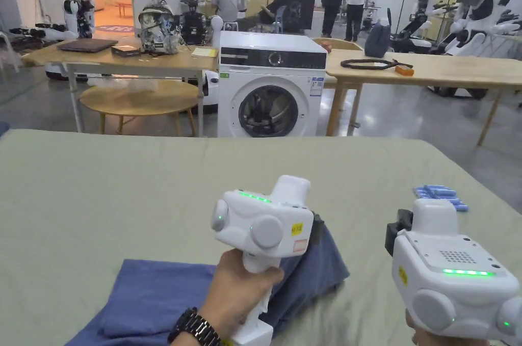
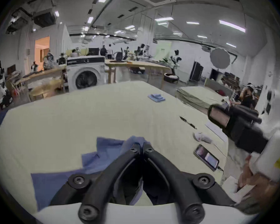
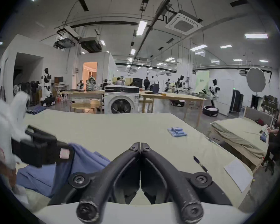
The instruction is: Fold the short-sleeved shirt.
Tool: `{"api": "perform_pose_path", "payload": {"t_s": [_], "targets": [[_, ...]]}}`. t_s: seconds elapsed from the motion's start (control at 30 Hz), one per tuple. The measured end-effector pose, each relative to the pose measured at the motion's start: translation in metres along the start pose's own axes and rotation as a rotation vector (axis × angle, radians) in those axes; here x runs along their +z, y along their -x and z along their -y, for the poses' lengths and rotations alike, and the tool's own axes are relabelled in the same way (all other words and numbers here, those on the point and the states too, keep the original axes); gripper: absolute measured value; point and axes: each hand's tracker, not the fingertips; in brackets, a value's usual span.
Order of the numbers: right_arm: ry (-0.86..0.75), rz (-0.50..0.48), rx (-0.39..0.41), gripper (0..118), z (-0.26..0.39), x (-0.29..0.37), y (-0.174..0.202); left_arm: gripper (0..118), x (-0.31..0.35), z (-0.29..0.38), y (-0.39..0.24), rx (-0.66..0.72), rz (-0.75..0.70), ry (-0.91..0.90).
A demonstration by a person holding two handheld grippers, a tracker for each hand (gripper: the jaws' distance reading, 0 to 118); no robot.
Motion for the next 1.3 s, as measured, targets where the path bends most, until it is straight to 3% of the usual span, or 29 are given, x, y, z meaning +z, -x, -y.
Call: {"api": "perform_pose_path", "payload": {"t_s": [0.07, 0.17, 0.2, 0.3, 0.57, 0.7, 0.77, 0.93, 1.23, 1.27, 1.3], "targets": [[0.017, 0.007, -0.014, 0, 0.006, 0.000, -0.006, 2, -0.003, 0.015, 0.001, 0.056, 0.031, 0.021], [0.041, 0.010, -0.023, 0, 0.020, -0.008, -0.010, 30, 0.003, 0.030, 0.007, 0.124, 0.025, 0.016], [0.045, 0.006, -0.028, 0, 0.023, -0.009, -0.011, 49, 0.011, 0.033, 0.011, 0.141, 0.019, 0.011], [0.056, -0.009, -0.033, 0, 0.018, -0.005, -0.004, 52, 0.033, 0.042, 0.025, 0.193, -0.013, -0.034], [0.042, -0.085, -0.031, 0, 0.014, 0.001, 0.031, 47, 0.119, 0.061, 0.067, 0.190, -0.287, -0.173], [0.031, -0.113, -0.023, 0, 0.017, 0.000, 0.050, 12, 0.154, 0.078, 0.092, 0.188, -0.415, -0.217], [0.028, -0.124, -0.018, 0, 0.020, -0.001, 0.059, 0, 0.170, 0.087, 0.104, 0.199, -0.469, -0.234], [0.034, -0.161, -0.010, 0, 0.016, 0.000, 0.080, 0, 0.202, 0.108, 0.133, 0.261, -0.524, -0.196], [0.075, -0.206, 0.015, 0, 0.026, -0.010, 0.101, 0, 0.218, 0.162, 0.214, 0.428, -0.518, 0.120], [0.078, -0.209, 0.020, 0, 0.027, -0.011, 0.103, 4, 0.220, 0.168, 0.215, 0.443, -0.511, 0.158], [0.082, -0.211, 0.025, 0, 0.027, -0.012, 0.104, 18, 0.221, 0.175, 0.219, 0.469, -0.515, 0.187]]}}
